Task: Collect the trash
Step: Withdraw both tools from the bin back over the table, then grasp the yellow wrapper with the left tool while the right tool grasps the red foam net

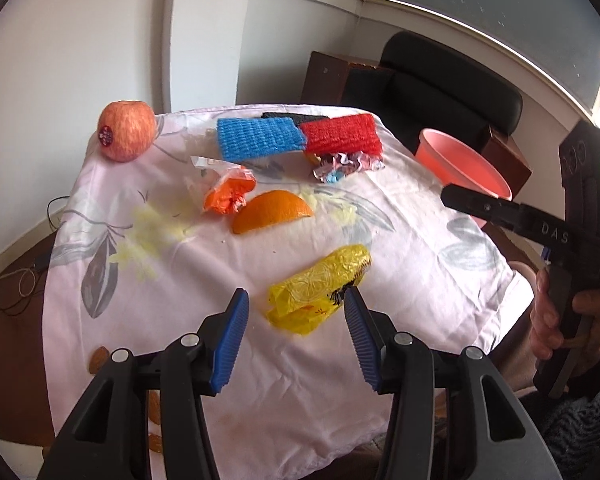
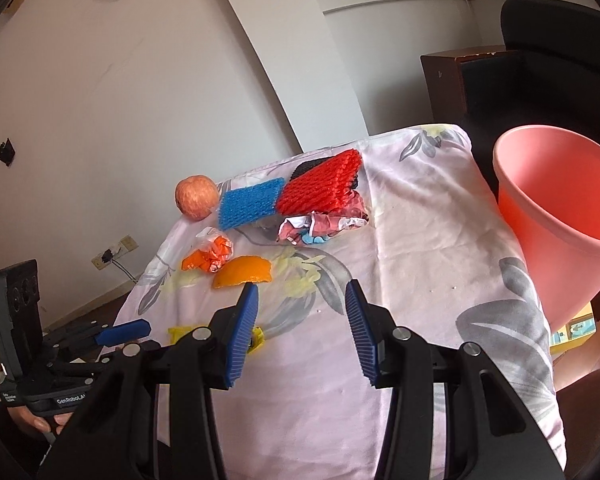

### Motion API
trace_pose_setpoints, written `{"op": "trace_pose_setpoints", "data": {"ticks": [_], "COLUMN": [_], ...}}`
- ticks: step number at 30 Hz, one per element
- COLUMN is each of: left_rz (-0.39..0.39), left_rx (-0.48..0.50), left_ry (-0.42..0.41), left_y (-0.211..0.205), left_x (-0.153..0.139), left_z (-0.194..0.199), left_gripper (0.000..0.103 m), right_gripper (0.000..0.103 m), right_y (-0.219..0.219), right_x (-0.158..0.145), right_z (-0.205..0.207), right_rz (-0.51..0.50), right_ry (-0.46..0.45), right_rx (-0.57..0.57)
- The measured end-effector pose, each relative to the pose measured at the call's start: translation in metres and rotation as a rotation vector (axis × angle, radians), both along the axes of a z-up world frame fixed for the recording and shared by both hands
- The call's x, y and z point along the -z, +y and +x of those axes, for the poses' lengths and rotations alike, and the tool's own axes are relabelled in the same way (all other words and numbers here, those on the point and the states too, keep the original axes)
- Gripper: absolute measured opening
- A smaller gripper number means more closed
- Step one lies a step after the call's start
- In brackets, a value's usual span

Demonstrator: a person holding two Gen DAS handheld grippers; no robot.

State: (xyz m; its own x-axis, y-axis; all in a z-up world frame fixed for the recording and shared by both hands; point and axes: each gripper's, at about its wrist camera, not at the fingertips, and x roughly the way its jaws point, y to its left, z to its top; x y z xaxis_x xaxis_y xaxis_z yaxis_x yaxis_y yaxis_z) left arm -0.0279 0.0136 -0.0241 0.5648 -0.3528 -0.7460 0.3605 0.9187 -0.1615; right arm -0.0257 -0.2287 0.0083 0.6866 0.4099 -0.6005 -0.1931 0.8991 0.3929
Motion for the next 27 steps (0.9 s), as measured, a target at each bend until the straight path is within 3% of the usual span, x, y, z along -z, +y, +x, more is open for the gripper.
{"op": "trace_pose_setpoints", "data": {"ticks": [7,10,11,12,14,18,27], "left_rz": [0.110,0.115,0.112,0.104,0.086,0.035,-0.093], "left_rx": [0.102,0.121,0.125,0.131,0.138,0.146,0.092], "left_ry": [-0.044,-0.039,-0.033,-0.027,-0.019,-0.030,-0.055], "left_y": [-0.018,-0.017,-0.016,-0.015,-0.012,-0.003,0.027], "left_x": [0.014,0.020,0.022,0.024,0.026,0.024,0.004], "left_z": [0.015,0.023,0.024,0.026,0.026,0.022,0.013], "left_gripper": [0.049,0.049,0.044,0.031,0.017,0.005,0.004], "right_gripper": [0.046,0.046,0.046,0.046,0.046,0.046,0.046], "right_y": [0.008,0.008,0.007,0.007,0.009,0.027,0.014], "right_x": [0.005,0.005,0.005,0.005,0.005,-0.001,-0.016], "right_z": [0.008,0.016,0.020,0.024,0.033,0.047,0.091], "right_rz": [-0.013,-0.025,-0.020,-0.011,0.003,-0.026,-0.058], "right_ry": [0.025,0.031,0.039,0.047,0.057,0.033,-0.005], "right_rx": [-0.021,-0.012,-0.008,-0.007,-0.020,-0.076,0.053]}}
